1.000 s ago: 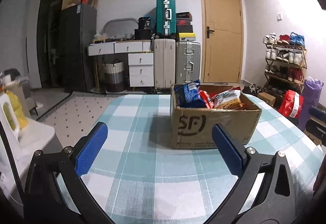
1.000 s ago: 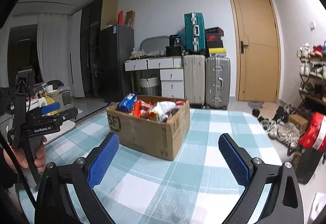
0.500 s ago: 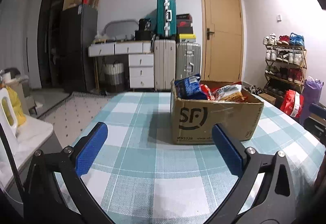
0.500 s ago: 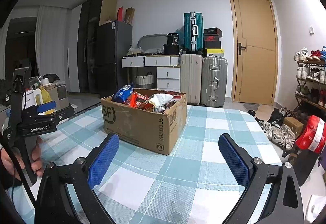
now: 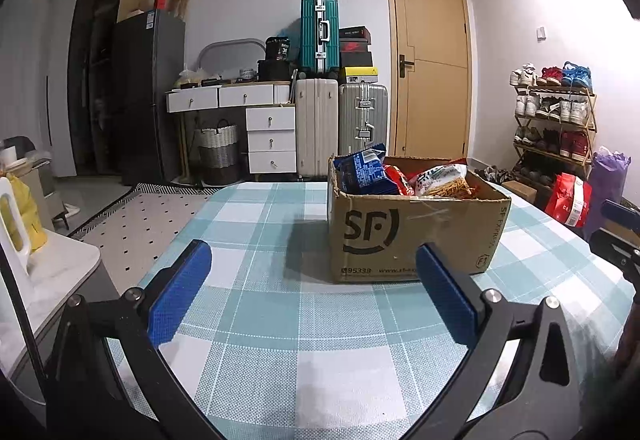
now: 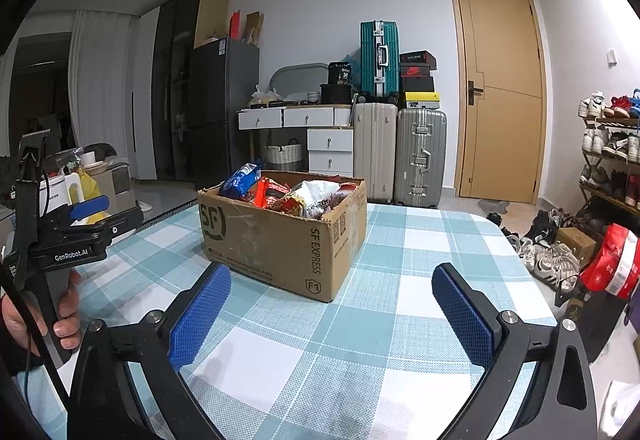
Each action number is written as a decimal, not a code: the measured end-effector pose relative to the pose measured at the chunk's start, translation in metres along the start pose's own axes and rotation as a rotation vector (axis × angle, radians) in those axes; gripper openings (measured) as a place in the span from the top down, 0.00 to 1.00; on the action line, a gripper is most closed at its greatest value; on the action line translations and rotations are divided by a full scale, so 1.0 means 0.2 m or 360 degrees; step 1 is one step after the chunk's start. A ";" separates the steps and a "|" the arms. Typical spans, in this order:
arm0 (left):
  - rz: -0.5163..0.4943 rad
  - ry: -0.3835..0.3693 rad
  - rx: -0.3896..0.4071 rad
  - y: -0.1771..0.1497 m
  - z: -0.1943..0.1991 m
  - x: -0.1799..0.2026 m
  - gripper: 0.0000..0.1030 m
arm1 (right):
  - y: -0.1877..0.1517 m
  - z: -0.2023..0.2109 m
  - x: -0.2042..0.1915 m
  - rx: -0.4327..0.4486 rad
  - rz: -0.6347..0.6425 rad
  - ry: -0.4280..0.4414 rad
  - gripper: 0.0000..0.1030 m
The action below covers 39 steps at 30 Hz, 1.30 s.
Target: Organize snacks
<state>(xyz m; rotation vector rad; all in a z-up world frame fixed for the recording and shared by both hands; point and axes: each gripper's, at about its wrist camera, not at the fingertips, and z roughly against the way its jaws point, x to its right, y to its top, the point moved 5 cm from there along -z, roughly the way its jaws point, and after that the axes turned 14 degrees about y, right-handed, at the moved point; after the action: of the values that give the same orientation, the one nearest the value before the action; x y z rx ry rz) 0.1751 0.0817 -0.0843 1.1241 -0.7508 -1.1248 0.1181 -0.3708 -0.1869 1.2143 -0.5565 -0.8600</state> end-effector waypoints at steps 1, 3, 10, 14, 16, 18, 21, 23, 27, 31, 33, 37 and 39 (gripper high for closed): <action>0.0000 0.0000 0.0000 0.00 0.00 0.00 0.01 | 0.00 0.00 0.00 -0.0001 0.0000 0.0000 0.01; 0.0000 0.0001 0.0000 0.00 0.00 0.00 0.01 | 0.00 0.00 0.00 0.0001 0.0001 0.0000 0.01; 0.0000 0.0000 0.0001 0.00 0.00 0.00 0.01 | 0.00 0.00 0.00 0.0000 0.0000 0.0000 0.01; 0.0000 0.0000 0.0001 0.00 0.00 0.00 0.01 | 0.00 0.00 0.00 0.0000 0.0000 0.0000 0.01; 0.0000 -0.0001 0.0001 0.00 0.00 0.00 0.01 | 0.00 -0.01 0.00 0.0000 0.0001 0.0000 0.01; -0.0001 -0.0004 0.0003 0.00 0.00 0.01 0.01 | 0.00 0.00 0.00 0.0000 0.0000 0.0000 0.01; -0.0005 -0.0016 0.0005 -0.01 0.00 0.02 0.01 | 0.00 0.00 0.00 0.0000 0.0000 0.0000 0.01; -0.0008 -0.0020 0.0006 -0.01 0.00 0.01 0.01 | 0.00 0.00 0.00 0.0000 0.0001 0.0001 0.01; -0.0007 -0.0021 0.0007 -0.01 0.00 0.02 0.01 | 0.00 0.00 0.00 0.0000 -0.0002 -0.0001 0.01; -0.0007 -0.0020 0.0007 -0.01 0.01 0.02 0.01 | 0.00 0.00 0.00 0.0000 0.0001 0.0001 0.01; -0.0007 -0.0020 0.0008 -0.01 0.01 0.01 0.01 | 0.00 0.00 0.00 -0.0002 -0.0001 0.0000 0.01; -0.0007 -0.0021 0.0008 -0.01 0.01 0.02 0.01 | 0.00 0.00 0.00 0.0000 -0.0001 -0.0001 0.01; -0.0007 -0.0021 0.0008 -0.01 0.01 0.01 0.01 | 0.00 0.00 0.00 0.0000 0.0000 0.0000 0.01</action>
<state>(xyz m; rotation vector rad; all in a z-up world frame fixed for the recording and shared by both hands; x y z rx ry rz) 0.1732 0.0784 -0.0854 1.1238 -0.7619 -1.1357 0.1179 -0.3708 -0.1867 1.2141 -0.5563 -0.8603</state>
